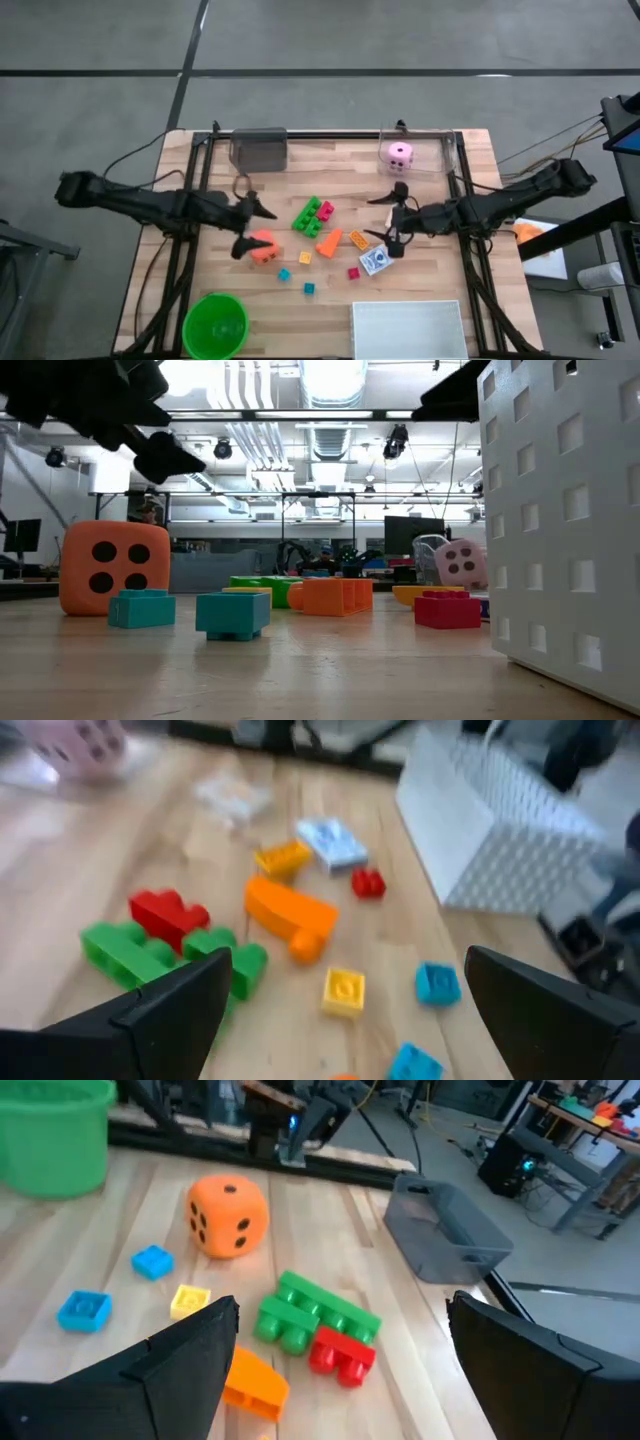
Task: Pick & Place Toys
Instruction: Put the orange dice into the transparent bin
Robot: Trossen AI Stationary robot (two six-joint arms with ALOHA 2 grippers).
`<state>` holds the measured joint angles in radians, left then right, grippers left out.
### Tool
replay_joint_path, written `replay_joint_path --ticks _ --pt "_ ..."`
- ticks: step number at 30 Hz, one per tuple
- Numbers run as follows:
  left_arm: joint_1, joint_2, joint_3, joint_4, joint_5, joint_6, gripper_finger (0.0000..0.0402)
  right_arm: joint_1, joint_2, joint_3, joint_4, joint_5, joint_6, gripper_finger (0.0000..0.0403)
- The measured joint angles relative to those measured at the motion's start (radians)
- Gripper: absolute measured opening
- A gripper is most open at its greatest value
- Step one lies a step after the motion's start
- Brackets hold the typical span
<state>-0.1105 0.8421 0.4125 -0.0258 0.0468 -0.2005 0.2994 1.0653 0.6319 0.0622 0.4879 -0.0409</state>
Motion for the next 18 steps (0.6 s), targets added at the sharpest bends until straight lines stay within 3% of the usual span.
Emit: replay_joint_path --ticks 11,18 --pt "-0.197 0.385 0.413 -0.501 -0.262 -0.077 0.04 0.152 0.004 0.0 -0.094 0.177 0.064 0.0351" --pt "-0.247 0.564 0.593 -0.788 -0.285 -0.229 0.04 0.262 0.004 -0.016 -0.119 0.252 0.099 0.0351"
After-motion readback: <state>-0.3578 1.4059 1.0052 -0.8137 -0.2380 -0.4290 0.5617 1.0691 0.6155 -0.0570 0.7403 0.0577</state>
